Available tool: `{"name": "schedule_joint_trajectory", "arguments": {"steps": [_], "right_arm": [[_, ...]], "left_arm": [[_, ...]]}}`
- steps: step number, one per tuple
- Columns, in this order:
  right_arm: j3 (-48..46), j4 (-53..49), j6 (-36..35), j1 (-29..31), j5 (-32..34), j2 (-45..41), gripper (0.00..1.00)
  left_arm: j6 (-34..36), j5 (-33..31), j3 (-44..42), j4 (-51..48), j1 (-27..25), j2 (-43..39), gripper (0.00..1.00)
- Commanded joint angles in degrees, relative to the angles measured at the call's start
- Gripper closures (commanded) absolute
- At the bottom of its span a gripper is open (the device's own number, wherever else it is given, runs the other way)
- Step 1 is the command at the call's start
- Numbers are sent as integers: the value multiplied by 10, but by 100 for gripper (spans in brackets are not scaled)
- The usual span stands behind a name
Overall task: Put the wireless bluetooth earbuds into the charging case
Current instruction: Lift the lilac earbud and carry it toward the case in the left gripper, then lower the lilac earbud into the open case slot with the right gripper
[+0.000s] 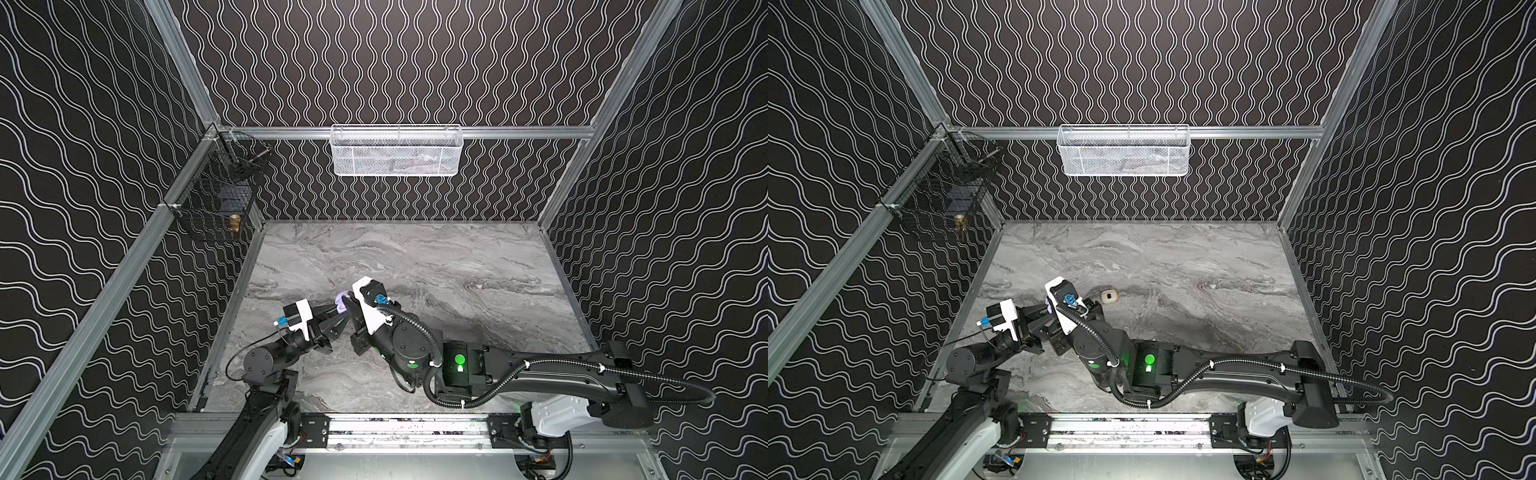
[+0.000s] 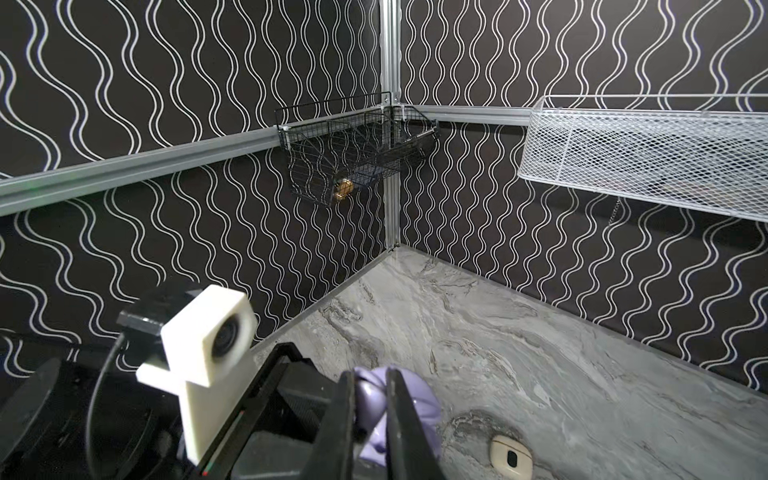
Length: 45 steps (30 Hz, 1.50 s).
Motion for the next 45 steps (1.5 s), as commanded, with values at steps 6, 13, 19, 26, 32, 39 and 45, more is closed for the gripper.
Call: {"name": "schedule_joint_trajectory", "arguments": {"steps": [6, 13, 19, 26, 32, 39, 45], "right_arm": [[-1, 42, -35, 0, 4, 29, 86], [-5, 49, -42, 0, 38, 44, 87], [-24, 66, -50, 0, 51, 31, 87], [-21, 65, -60, 0, 63, 41, 87], [-30, 68, -74, 0, 83, 47, 88], [-44, 61, -78, 0, 85, 36, 88], [-52, 45, -80, 1, 61, 29, 88]], "left_arm": [[-8, -1, 1, 7, 1, -6, 100], [-10, 1, 2, 6, 1, -11, 100], [-12, 1, 1, 7, 1, -11, 100], [-14, 2, 1, 9, 1, -11, 100], [-15, 2, 1, 10, 1, -11, 100], [-15, 2, 1, 11, 1, -11, 100], [-16, 3, 2, 12, 1, -11, 100]]}}
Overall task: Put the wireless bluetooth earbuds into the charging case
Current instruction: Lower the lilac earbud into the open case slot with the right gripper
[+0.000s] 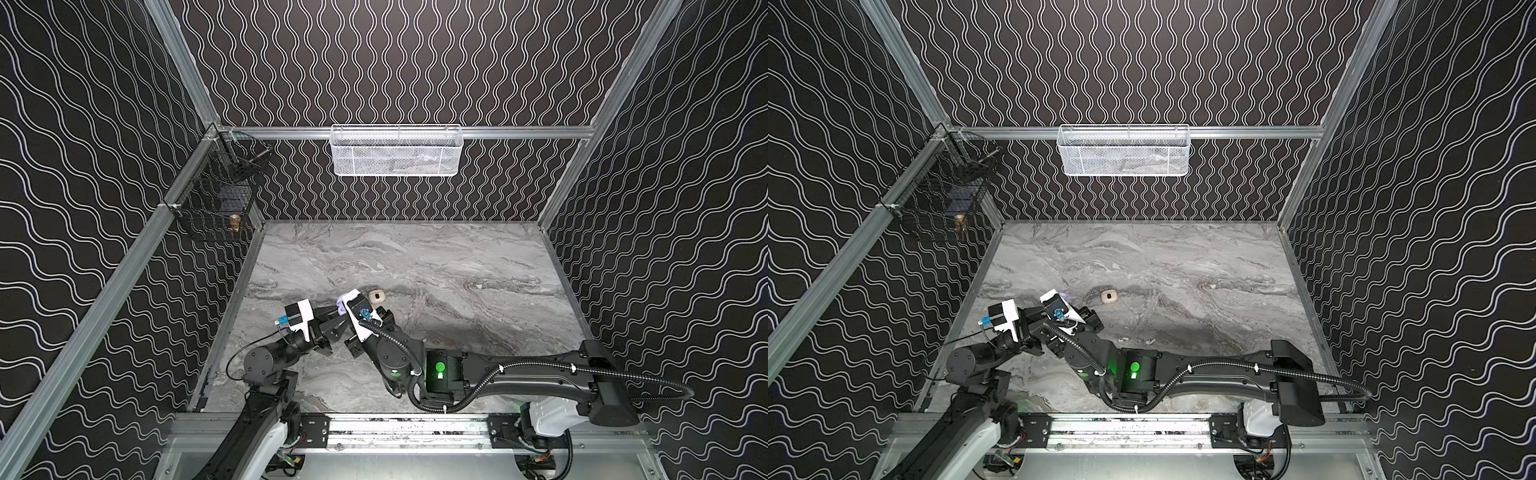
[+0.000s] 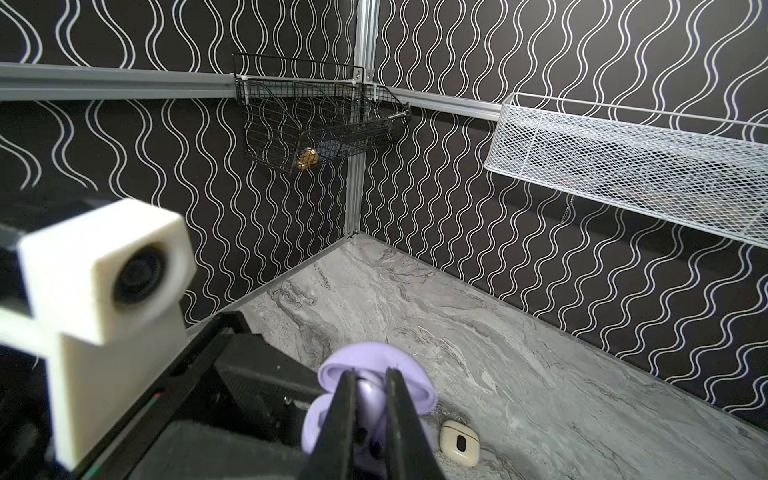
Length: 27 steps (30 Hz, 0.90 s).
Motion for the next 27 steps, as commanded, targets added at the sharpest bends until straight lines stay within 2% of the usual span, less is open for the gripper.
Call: {"name": "schedule_joint_trajectory", "arguments": {"steps": [1, 3, 10, 15, 18, 23, 27], "right_arm": [[-6, -20, -9, 1, -11, -5, 86], [-5, -23, -8, 2, -20, -6, 78], [2, -29, -9, 8, -30, -11, 61], [-2, -35, -5, 16, -23, -38, 57], [-20, -25, -1, 18, -21, -66, 57], [-36, -13, 8, 17, -17, -93, 75], [-2, -56, 15, 17, 25, -70, 81]], "left_arm": [[-4, -11, 2, 30, 1, -1, 100], [-5, -10, 2, 30, 1, -2, 100], [-2, -11, 1, 28, 1, -2, 100], [-1, -11, 3, 26, 1, 0, 100], [-1, -7, 2, 31, 1, 6, 100], [5, -1, 2, 31, 1, 5, 100], [-1, 9, -2, 55, 1, 11, 100]]}}
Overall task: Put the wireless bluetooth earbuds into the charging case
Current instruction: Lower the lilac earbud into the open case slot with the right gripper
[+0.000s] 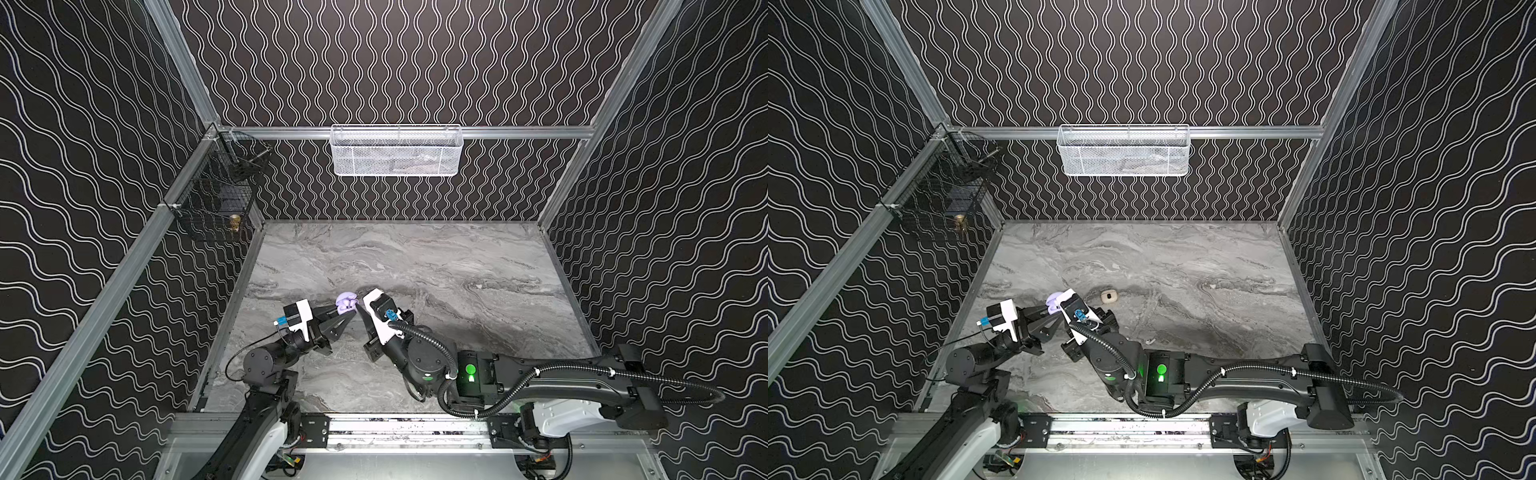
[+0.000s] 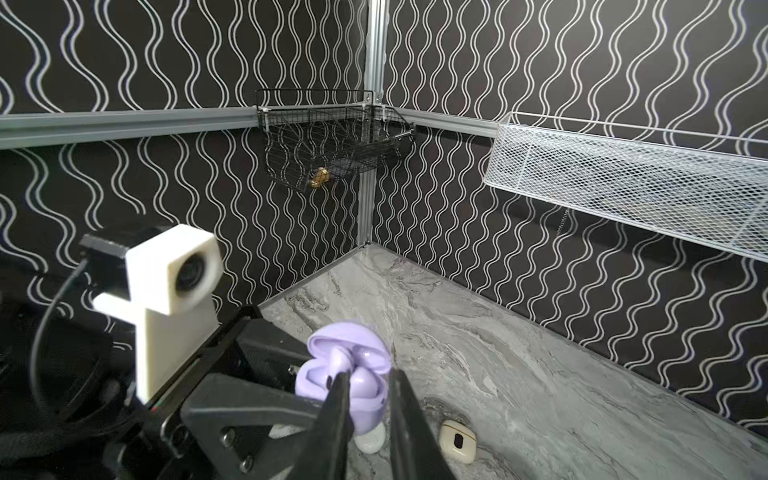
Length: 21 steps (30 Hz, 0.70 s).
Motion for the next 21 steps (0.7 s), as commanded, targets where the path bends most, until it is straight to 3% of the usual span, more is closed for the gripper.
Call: {"name": "schedule_joint_trajectory", "arguments": {"steps": [1, 21], "right_arm": [[30, -35, 13, -1, 50, 20, 81], [79, -113, 48, -12, 14, 72, 79]], "left_arm": [[-3, 13, -2, 37, 1, 4, 100], [-33, 45, -5, 102, 0, 34, 100]]}}
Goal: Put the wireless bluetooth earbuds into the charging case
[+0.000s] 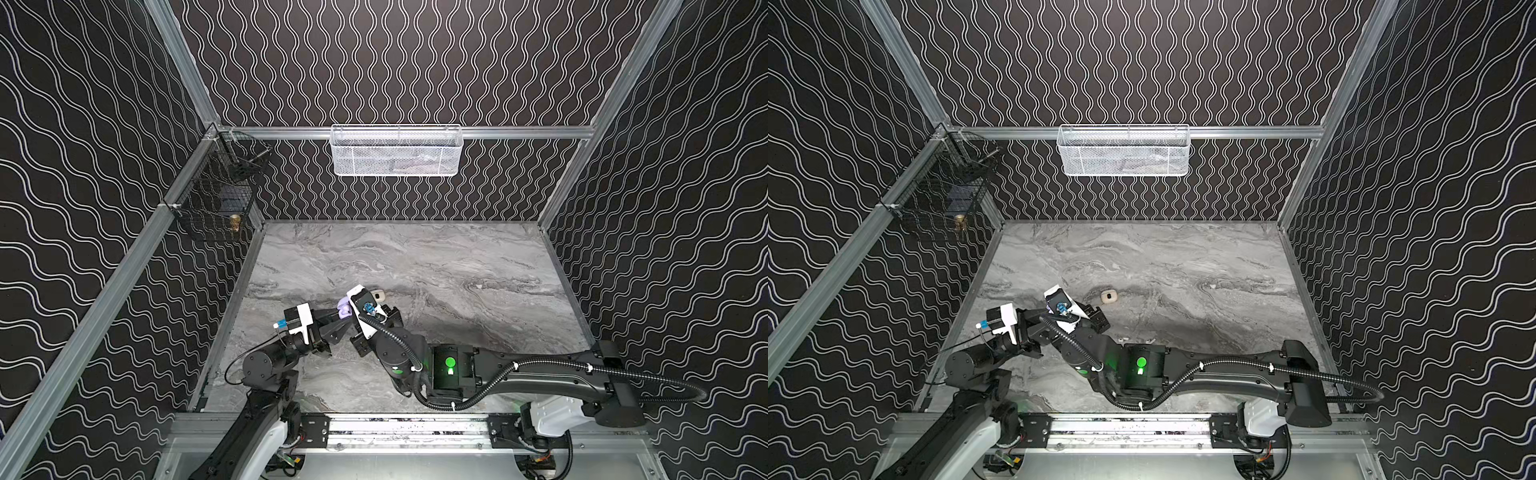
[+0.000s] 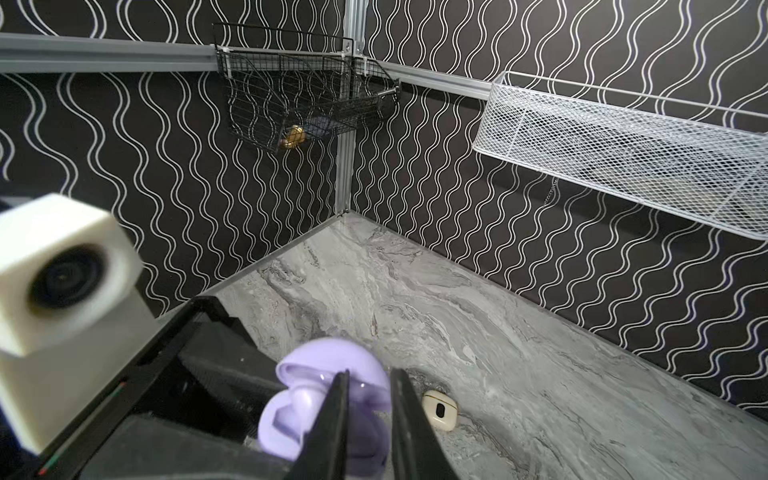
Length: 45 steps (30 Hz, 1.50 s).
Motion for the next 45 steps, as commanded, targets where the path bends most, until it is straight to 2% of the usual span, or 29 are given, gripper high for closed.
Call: {"name": "schedule_joint_trajectory", "arguments": {"steps": [1, 9, 13, 16, 18, 20, 22, 24, 26, 27, 30, 37, 41, 45], "right_arm": [[6, -13, 6, 1, -13, 6, 79], [8, -34, 10, 2, 13, 0, 78], [-11, -34, 10, 2, 30, -48, 77], [-38, -23, 19, -2, 9, -96, 75], [-43, -52, 47, -17, 5, -116, 75], [-37, -116, 109, -63, -34, -129, 74], [-39, -163, 161, -125, -124, -139, 73], [-47, -185, 191, -179, -192, -145, 70], [-56, -201, 202, -215, -229, -145, 67], [-60, -202, 203, -223, -242, -146, 66], [-73, -193, 192, -237, -294, -144, 65], [-116, -132, 151, -236, -433, -166, 63], [-143, -110, 156, -236, -447, -188, 62], [-135, -150, 168, -235, -448, -178, 64]], "left_arm": [[-20, 15, 0, 54, 1, 15, 100], [-32, 17, -2, 92, 0, 41, 100], [-21, 28, 4, 70, 0, 43, 100], [-39, 46, 3, 117, -2, 58, 100], [-33, 53, 6, 129, -13, 79, 100], [-14, 66, 30, 95, -39, 107, 100], [29, 64, 48, 41, -83, 120, 100], [113, 29, 65, -85, -120, 106, 100], [219, -33, 95, -271, -157, 70, 100], [250, -59, 106, -316, -178, 59, 100], [279, -76, 119, -336, -218, 66, 100], [287, -62, 140, -332, -241, 115, 100], [286, -68, 140, -342, -242, 103, 100], [292, -73, 139, -351, -243, 96, 100]]}}
